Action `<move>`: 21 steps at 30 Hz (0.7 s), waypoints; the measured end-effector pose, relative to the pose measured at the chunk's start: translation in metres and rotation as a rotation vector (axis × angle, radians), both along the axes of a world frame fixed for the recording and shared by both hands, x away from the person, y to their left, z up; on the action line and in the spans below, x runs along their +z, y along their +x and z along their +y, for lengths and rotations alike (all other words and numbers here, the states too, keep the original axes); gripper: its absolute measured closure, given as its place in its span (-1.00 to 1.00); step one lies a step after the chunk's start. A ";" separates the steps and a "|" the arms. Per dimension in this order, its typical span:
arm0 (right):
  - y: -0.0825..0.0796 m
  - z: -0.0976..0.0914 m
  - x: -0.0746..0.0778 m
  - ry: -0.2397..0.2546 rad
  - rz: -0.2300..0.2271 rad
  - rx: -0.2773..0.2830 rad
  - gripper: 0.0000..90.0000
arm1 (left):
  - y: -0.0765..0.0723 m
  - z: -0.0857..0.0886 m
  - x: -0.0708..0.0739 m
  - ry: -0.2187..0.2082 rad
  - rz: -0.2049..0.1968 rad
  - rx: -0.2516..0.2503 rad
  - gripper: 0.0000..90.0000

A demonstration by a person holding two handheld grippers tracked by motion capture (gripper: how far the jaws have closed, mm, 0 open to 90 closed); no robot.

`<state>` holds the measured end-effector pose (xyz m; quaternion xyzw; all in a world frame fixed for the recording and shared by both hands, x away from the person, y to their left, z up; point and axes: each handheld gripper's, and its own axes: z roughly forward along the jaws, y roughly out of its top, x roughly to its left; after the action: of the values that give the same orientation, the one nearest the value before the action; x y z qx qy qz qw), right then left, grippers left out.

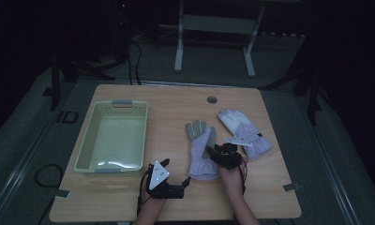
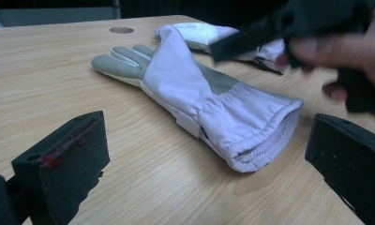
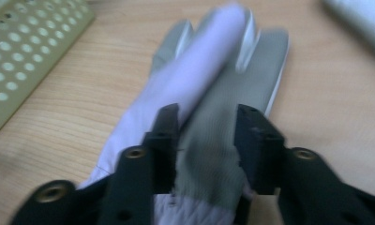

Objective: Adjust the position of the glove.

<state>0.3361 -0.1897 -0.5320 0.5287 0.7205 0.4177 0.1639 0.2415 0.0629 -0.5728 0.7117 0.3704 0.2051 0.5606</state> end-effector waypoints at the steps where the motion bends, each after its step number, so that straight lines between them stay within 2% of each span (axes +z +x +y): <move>1: 0.001 -0.004 0.007 -0.003 -0.024 -0.006 0.24 | 0.000 0.000 0.000 0.000 0.000 0.001 -1.00; 3: 0.006 -0.014 0.019 0.022 -0.035 0.015 0.19 | 0.000 0.000 0.000 0.001 -0.001 0.000 -1.00; 4: 0.009 -0.019 0.025 0.018 -0.046 0.020 0.16 | 0.000 0.000 0.000 0.001 -0.001 0.000 -1.00; 8: 0.020 -0.038 0.038 -0.033 -0.094 0.048 0.07 | 0.000 0.000 0.000 0.003 0.000 0.001 -1.00; 10: 0.026 -0.049 0.042 -0.050 -0.107 0.070 0.07 | 0.000 0.000 0.000 0.003 0.000 0.001 -1.00; 11: 0.030 -0.055 0.044 -0.043 -0.112 0.085 0.06 | 0.000 0.000 0.000 0.003 0.000 0.001 -1.00; 15: 0.042 -0.080 0.051 -0.038 -0.120 0.095 0.07 | 0.000 0.000 0.000 0.001 0.001 0.003 -1.00; 21: 0.056 -0.112 0.054 -0.094 -0.126 0.111 0.08 | 0.000 0.000 0.000 0.001 0.002 0.003 -1.00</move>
<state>0.3923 -0.3020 -0.4777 0.4524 0.7557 0.4242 0.2105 0.2416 0.0627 -0.5727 0.7117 0.3718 0.2056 0.5595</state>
